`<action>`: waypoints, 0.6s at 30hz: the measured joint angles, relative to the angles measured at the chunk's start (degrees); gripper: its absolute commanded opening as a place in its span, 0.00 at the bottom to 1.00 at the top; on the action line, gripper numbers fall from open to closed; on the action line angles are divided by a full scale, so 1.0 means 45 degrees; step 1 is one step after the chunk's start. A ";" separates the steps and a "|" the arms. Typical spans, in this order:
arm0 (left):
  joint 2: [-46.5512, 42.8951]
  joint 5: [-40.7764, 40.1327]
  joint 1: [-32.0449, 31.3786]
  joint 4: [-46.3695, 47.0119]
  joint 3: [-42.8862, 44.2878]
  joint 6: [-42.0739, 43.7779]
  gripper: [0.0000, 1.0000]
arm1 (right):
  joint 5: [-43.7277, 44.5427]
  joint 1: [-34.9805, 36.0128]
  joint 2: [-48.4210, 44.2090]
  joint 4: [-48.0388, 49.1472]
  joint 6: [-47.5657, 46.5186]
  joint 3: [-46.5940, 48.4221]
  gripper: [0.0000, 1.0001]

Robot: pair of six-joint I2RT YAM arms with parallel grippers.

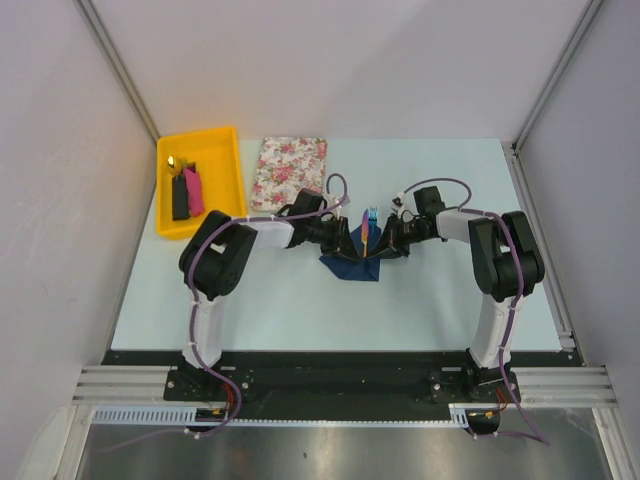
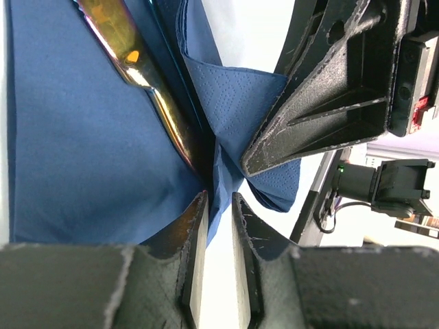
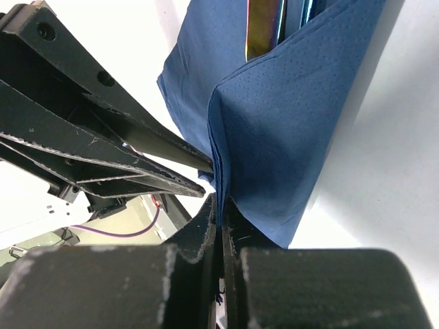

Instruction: Place the utensils on the paper napkin and roll it up

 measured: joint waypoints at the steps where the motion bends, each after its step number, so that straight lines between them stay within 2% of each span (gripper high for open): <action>1: 0.0029 -0.0005 -0.0015 -0.0005 0.0034 0.0029 0.27 | 0.0015 0.0005 0.0000 0.0000 0.0000 0.0005 0.03; 9: 0.0131 0.0024 -0.0087 -0.0316 0.0102 0.0262 0.29 | 0.0073 0.0024 0.0000 -0.0010 -0.0005 0.0010 0.03; 15: 0.0131 0.0024 -0.0121 -0.0622 0.0112 0.0520 0.22 | 0.0078 0.0024 0.0000 -0.0019 -0.0029 0.0010 0.03; 18: 0.0151 0.0024 -0.0160 -0.0709 0.0199 0.0636 0.14 | 0.0078 0.0024 0.0000 -0.0019 -0.0044 0.0010 0.03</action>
